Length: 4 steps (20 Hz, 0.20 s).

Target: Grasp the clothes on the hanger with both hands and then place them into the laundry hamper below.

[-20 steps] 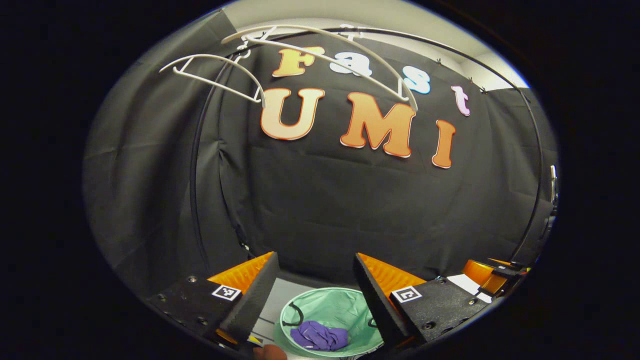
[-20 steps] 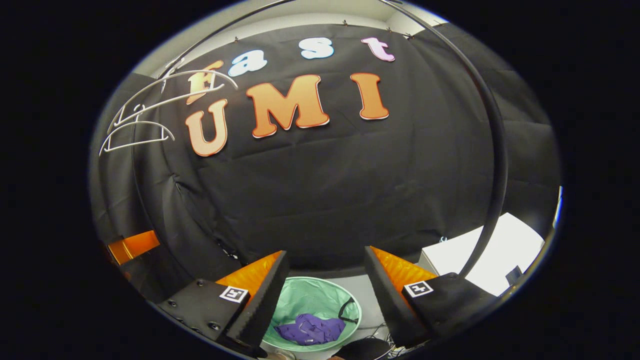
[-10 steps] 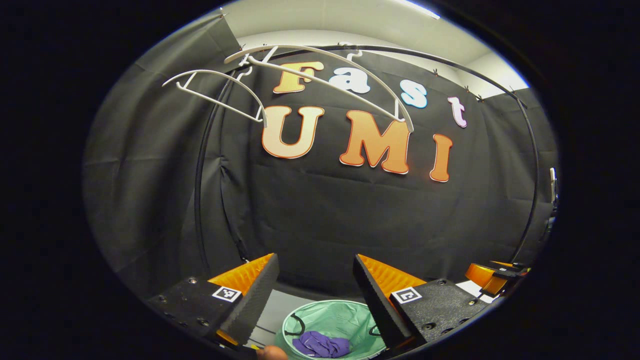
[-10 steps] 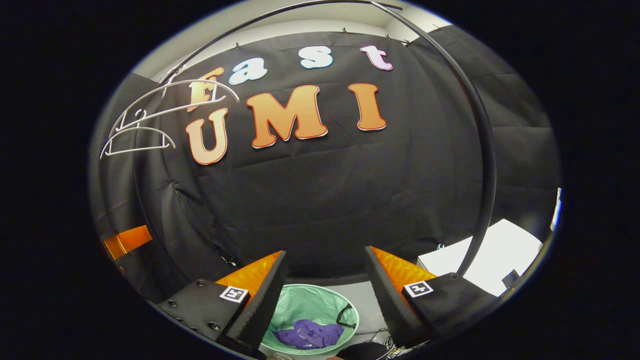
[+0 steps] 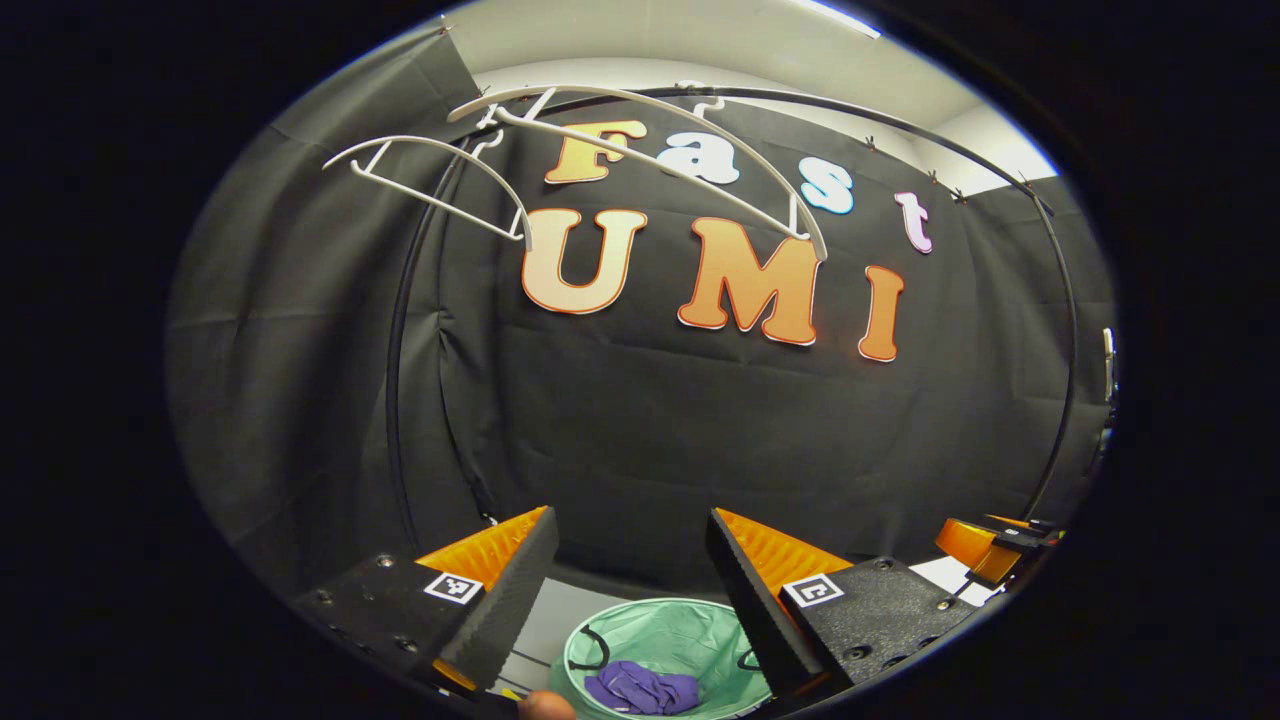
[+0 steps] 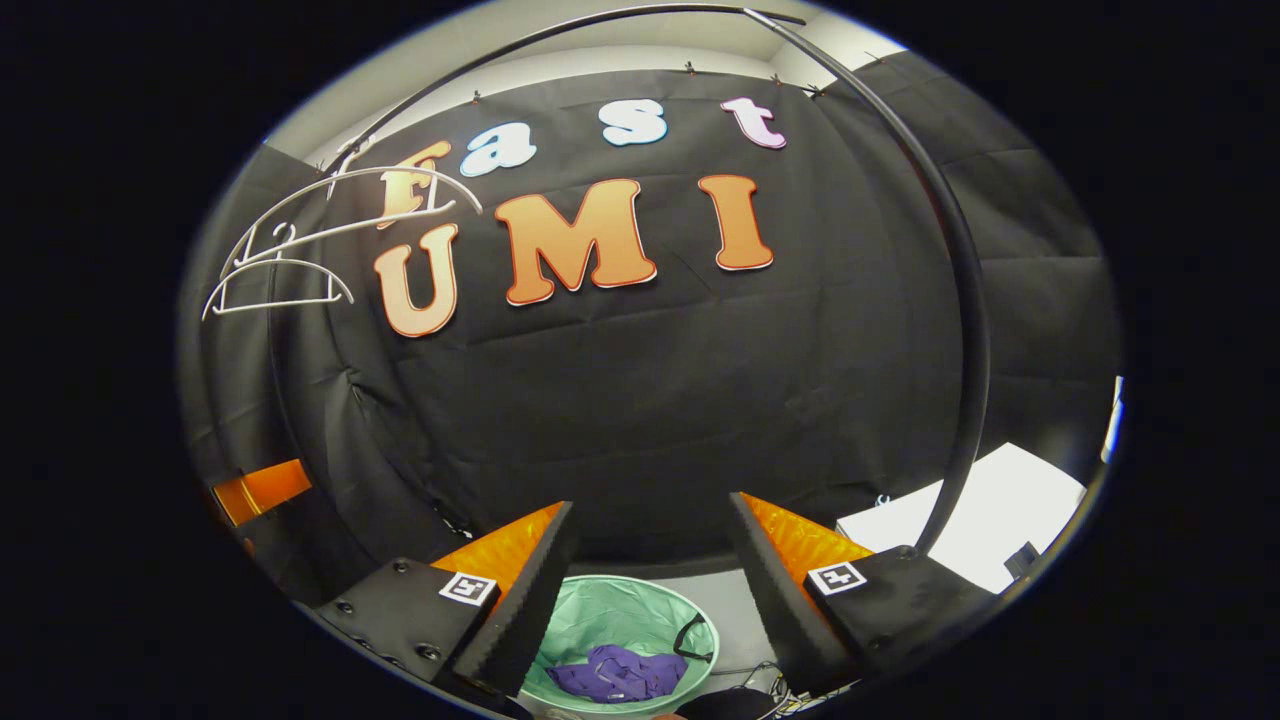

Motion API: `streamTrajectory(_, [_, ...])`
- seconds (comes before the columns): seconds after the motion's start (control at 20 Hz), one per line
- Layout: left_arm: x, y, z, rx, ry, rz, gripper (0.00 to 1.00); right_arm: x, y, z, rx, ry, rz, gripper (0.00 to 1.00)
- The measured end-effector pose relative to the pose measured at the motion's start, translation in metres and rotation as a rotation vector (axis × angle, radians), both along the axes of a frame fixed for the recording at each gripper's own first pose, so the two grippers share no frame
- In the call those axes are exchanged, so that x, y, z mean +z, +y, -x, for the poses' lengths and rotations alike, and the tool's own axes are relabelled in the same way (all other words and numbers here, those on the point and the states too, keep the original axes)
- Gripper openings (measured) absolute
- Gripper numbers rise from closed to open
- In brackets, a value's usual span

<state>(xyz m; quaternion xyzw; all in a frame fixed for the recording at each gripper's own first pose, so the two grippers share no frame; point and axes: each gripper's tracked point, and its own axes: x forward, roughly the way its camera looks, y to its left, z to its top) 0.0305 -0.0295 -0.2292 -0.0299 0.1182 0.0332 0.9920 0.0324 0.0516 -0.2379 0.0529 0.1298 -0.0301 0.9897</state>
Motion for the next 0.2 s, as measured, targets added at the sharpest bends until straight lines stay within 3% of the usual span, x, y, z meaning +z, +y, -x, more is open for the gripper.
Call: streamTrajectory(0.2, [-0.0014,-0.0001,-0.0003,-0.005,0.011,0.002,0.94,0.0006,-0.0007,-0.0004,-0.002,-0.008,0.005,0.98])
